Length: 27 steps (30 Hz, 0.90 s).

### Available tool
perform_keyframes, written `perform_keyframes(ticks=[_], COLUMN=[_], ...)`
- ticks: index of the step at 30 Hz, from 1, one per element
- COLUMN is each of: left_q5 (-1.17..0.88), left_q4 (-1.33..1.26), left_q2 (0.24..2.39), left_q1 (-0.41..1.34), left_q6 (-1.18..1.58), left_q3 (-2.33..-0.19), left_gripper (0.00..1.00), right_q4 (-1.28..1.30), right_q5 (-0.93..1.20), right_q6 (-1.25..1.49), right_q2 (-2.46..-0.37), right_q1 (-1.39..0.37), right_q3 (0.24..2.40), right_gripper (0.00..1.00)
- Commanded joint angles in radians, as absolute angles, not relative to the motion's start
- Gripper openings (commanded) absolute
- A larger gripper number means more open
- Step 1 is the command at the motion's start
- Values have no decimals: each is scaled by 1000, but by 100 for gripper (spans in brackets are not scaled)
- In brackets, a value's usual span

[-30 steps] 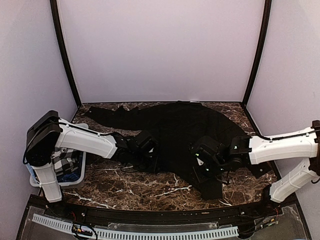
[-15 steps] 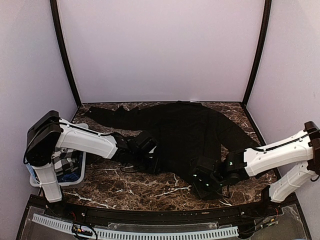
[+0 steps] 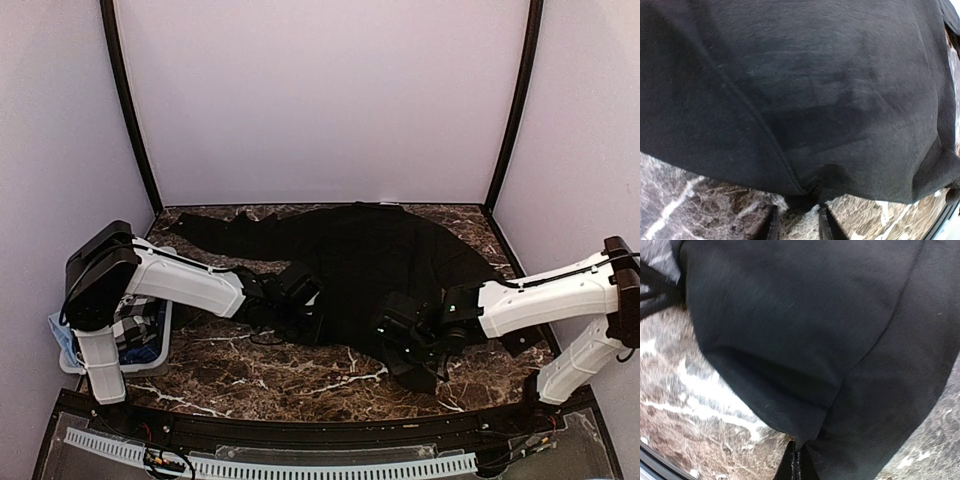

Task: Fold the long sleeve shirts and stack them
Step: Smooth out the flattened shirt at the center of the board.

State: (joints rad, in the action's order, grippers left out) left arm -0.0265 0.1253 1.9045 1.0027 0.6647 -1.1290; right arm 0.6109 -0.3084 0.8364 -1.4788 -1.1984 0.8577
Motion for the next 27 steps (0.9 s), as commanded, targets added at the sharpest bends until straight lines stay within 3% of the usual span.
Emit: perform_keyframes(ticks=[1, 5, 19, 27], left_q5=[-12, -12, 60, -99], left_q4=[125, 150, 524, 737], left_q2=[1911, 1881, 1548, 1440], left_q1=[1009, 1008, 1008, 1009], left_q6=[647, 638, 600, 649], left_q3=[-1148, -1147, -1063, -1025], left_gripper=[18, 1, 0, 0], right_q4=[617, 632, 742, 810], right_q5=[-348, -353, -223, -16], right_q6=[827, 815, 724, 695], right_q2=[-1429, -1425, -1425, -1429], right_q1=[-1152, -1122, -1010, -1012], right_q3=[894, 915, 999, 958], right_gripper=[0, 0, 0, 0])
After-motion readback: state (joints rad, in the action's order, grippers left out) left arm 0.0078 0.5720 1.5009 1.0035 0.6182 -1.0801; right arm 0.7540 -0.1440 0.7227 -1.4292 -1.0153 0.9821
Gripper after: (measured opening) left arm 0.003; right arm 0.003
